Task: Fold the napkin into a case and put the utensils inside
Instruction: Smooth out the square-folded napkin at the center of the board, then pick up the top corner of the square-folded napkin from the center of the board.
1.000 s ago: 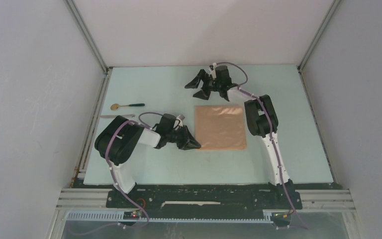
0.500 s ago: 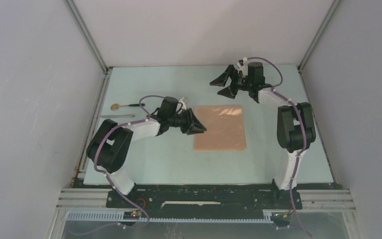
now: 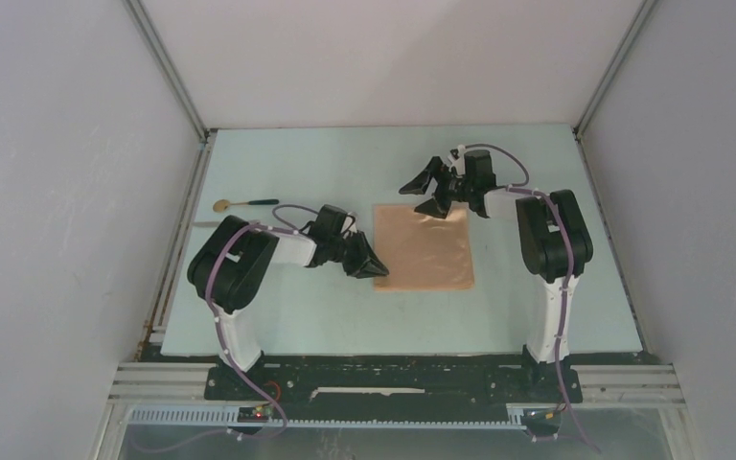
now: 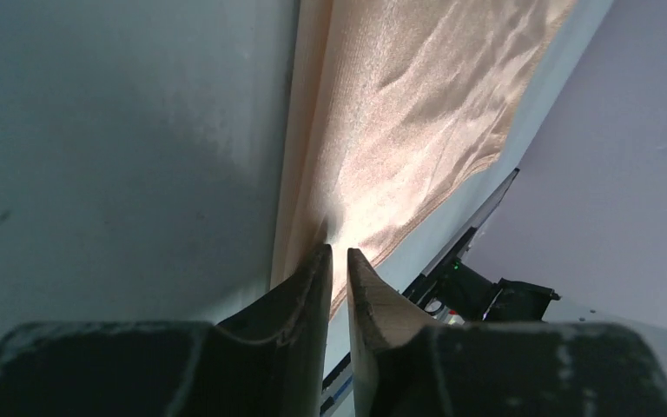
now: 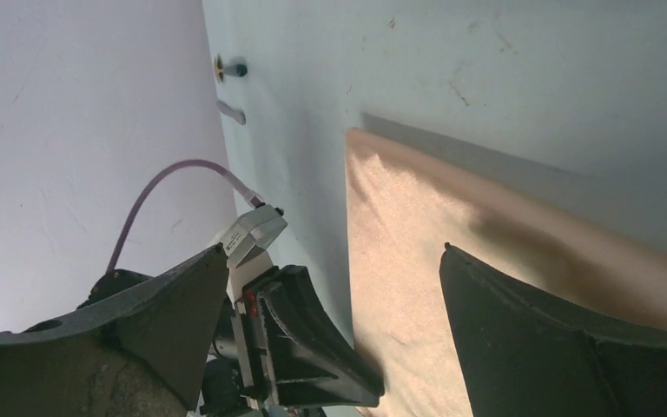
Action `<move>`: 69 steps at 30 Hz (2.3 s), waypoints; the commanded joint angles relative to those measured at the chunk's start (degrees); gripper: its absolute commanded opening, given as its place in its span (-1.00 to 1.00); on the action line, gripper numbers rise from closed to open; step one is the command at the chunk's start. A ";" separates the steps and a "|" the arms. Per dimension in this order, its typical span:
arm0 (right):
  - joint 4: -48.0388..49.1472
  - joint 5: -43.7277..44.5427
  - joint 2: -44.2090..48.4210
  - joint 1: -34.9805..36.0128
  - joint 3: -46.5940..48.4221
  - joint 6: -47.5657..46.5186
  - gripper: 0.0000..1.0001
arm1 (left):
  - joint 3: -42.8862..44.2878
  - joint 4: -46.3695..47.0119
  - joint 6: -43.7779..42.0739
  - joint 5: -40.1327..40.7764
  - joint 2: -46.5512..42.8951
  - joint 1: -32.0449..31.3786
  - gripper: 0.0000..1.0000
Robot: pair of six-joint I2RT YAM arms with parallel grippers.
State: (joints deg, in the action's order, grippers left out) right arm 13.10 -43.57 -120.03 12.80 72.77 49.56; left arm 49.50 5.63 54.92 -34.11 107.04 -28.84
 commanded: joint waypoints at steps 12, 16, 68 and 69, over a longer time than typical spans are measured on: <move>7.27 1.55 -3.66 -5.62 -4.20 0.11 0.99 | -6.24 7.02 1.80 2.39 0.30 0.54 -0.54; 9.86 1.02 -4.70 -7.17 -5.17 1.93 0.99 | -6.47 7.12 1.85 2.38 0.64 0.61 -0.55; -42.72 20.22 45.38 -7.48 -30.79 -21.80 -0.05 | -7.63 -6.20 -8.49 2.68 -13.37 2.18 0.13; -42.54 20.24 45.21 -7.52 -31.07 -21.66 -0.06 | -7.78 -5.90 -8.45 2.70 -12.66 2.01 0.10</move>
State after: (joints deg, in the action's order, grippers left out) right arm -31.55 -22.00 -76.31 5.69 42.02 28.42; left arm 42.09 -3.33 47.55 -31.62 92.38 -26.59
